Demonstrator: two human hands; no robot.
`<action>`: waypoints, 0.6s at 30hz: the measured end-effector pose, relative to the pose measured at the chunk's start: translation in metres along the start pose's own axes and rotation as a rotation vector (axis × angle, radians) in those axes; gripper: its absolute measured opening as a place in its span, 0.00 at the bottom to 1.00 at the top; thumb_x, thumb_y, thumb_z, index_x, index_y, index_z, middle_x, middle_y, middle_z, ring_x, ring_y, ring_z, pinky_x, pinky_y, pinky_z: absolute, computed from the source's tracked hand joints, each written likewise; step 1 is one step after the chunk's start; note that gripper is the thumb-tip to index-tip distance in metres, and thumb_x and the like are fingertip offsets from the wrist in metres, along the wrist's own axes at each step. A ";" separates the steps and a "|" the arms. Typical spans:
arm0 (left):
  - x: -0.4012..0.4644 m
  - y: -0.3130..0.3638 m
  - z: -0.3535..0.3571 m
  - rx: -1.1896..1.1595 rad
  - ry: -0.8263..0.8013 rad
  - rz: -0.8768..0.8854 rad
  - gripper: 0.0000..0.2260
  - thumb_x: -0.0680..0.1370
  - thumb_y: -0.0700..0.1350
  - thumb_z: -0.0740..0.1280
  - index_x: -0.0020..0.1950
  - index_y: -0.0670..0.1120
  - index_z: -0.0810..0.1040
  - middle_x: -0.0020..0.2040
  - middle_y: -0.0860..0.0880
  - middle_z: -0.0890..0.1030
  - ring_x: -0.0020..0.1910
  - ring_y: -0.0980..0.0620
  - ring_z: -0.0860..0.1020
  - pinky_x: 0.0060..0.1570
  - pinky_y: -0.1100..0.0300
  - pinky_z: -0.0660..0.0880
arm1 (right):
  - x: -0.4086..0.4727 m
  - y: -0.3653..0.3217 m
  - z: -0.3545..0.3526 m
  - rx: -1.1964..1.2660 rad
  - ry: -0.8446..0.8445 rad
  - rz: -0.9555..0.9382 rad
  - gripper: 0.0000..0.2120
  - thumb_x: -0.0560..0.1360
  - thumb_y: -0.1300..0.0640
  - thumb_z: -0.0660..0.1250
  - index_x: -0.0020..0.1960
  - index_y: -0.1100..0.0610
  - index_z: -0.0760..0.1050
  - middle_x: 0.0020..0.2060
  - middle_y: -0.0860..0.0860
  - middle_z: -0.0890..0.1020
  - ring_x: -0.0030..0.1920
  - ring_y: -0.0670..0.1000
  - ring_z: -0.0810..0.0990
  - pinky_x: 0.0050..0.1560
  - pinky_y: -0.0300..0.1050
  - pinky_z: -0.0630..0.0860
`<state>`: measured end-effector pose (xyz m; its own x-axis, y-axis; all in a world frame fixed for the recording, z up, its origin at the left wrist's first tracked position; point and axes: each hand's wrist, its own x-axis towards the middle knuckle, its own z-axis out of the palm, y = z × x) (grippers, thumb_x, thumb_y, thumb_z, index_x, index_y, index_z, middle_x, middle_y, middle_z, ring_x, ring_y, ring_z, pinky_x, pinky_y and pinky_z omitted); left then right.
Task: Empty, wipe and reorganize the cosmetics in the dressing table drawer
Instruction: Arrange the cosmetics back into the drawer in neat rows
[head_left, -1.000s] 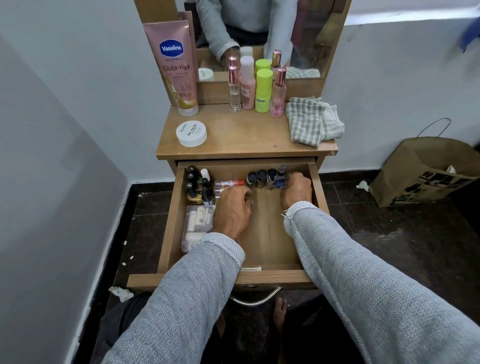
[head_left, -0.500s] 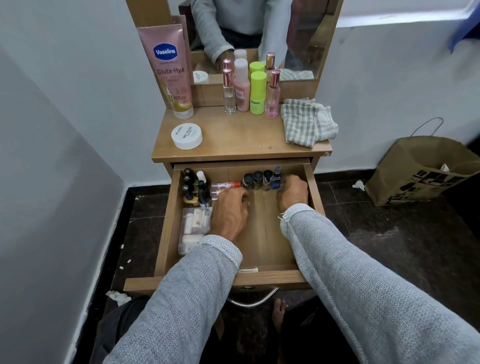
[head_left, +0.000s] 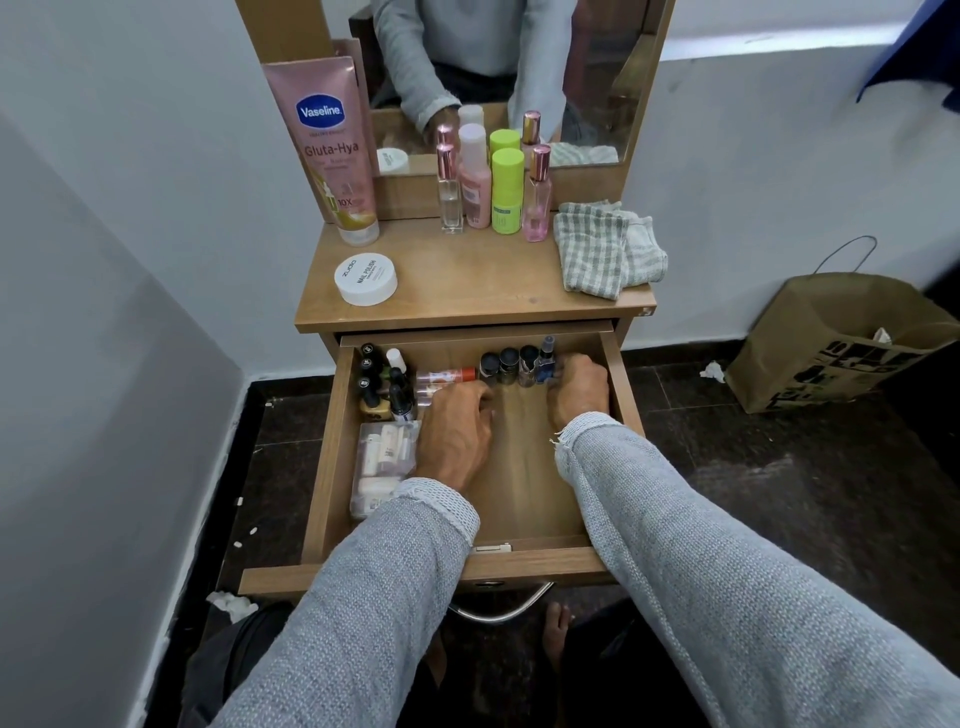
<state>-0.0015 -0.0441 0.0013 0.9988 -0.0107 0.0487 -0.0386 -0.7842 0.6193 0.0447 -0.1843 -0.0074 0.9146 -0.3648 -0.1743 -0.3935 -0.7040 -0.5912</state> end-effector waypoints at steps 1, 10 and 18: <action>0.000 0.000 0.000 -0.001 0.002 0.002 0.11 0.78 0.37 0.67 0.60 0.42 0.81 0.56 0.45 0.83 0.53 0.49 0.81 0.51 0.66 0.72 | 0.000 0.000 0.000 -0.003 -0.001 0.002 0.08 0.77 0.66 0.65 0.54 0.63 0.80 0.51 0.60 0.82 0.50 0.58 0.81 0.51 0.46 0.77; 0.000 0.000 -0.001 0.003 0.010 0.004 0.11 0.78 0.37 0.68 0.60 0.43 0.81 0.56 0.45 0.83 0.53 0.50 0.81 0.48 0.69 0.70 | -0.003 -0.002 -0.003 -0.022 -0.017 0.019 0.10 0.77 0.67 0.64 0.57 0.63 0.79 0.53 0.60 0.82 0.52 0.58 0.81 0.52 0.45 0.76; 0.002 0.001 -0.002 0.000 0.002 0.008 0.11 0.78 0.37 0.67 0.59 0.44 0.80 0.55 0.46 0.83 0.52 0.50 0.81 0.50 0.65 0.75 | -0.027 -0.007 -0.013 0.026 -0.010 -0.030 0.21 0.74 0.61 0.69 0.63 0.60 0.66 0.62 0.58 0.70 0.59 0.59 0.74 0.59 0.49 0.72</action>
<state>-0.0001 -0.0437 0.0031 0.9984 -0.0158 0.0550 -0.0464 -0.7842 0.6188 0.0214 -0.1777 0.0113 0.9267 -0.3379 -0.1644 -0.3639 -0.6983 -0.6165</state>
